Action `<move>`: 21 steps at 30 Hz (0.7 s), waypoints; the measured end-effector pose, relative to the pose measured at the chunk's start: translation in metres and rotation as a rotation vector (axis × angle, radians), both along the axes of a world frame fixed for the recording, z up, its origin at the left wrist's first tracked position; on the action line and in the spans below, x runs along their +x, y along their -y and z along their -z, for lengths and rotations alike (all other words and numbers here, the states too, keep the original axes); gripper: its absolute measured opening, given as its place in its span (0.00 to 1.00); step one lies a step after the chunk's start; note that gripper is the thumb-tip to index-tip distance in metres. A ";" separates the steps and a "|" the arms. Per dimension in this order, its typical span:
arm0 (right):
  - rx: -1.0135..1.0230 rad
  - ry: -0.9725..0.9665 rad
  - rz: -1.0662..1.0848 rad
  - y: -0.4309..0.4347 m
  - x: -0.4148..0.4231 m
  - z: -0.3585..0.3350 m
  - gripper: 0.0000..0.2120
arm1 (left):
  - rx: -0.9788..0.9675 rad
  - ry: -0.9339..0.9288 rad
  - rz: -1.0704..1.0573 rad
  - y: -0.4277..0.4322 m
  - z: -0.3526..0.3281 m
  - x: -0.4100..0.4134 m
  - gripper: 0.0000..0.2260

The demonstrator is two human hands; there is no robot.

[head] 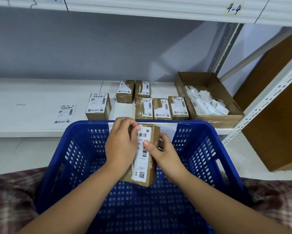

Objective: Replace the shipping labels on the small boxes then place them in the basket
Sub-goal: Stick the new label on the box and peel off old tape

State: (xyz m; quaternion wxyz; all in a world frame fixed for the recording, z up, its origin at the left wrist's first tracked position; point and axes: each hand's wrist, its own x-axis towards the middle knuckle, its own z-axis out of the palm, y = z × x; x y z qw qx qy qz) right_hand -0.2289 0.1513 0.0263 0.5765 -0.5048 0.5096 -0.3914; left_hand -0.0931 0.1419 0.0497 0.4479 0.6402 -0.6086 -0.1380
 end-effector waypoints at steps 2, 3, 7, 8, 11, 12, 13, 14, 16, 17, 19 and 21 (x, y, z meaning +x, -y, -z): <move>0.027 0.012 0.009 0.000 0.001 -0.002 0.28 | 0.006 0.030 -0.029 0.001 0.001 0.000 0.04; 0.048 0.027 0.022 0.001 0.002 -0.003 0.27 | -0.009 0.054 -0.031 0.001 0.003 0.000 0.04; 0.184 0.081 0.068 0.008 0.003 -0.009 0.22 | -0.188 0.278 0.018 0.001 0.008 -0.002 0.03; 0.212 0.090 0.064 0.009 0.003 -0.010 0.22 | -0.238 0.347 0.023 0.001 0.010 -0.003 0.04; 0.276 0.125 0.047 0.010 0.003 -0.013 0.23 | -0.309 0.435 0.033 0.002 0.011 -0.005 0.09; 0.301 0.146 0.052 0.010 0.003 -0.015 0.23 | -0.315 0.442 0.036 0.002 0.011 -0.005 0.09; 0.316 0.162 0.053 0.010 0.001 -0.016 0.21 | -0.317 0.441 0.040 0.002 0.011 -0.006 0.09; 0.321 0.176 0.047 0.011 0.000 -0.018 0.19 | -0.317 0.430 0.045 0.001 0.011 -0.006 0.09; 0.322 0.205 0.042 0.014 -0.003 -0.019 0.16 | -0.315 0.389 0.053 0.000 0.009 -0.008 0.10; 0.335 0.231 0.045 0.015 -0.004 -0.020 0.16 | -0.317 0.372 0.056 -0.002 0.008 -0.009 0.10; 0.371 0.294 0.047 0.015 -0.005 -0.023 0.15 | -0.327 0.366 0.070 -0.003 0.005 -0.010 0.09; 0.400 0.335 0.050 0.014 -0.005 -0.024 0.15 | -0.339 0.369 0.100 -0.002 0.005 -0.010 0.08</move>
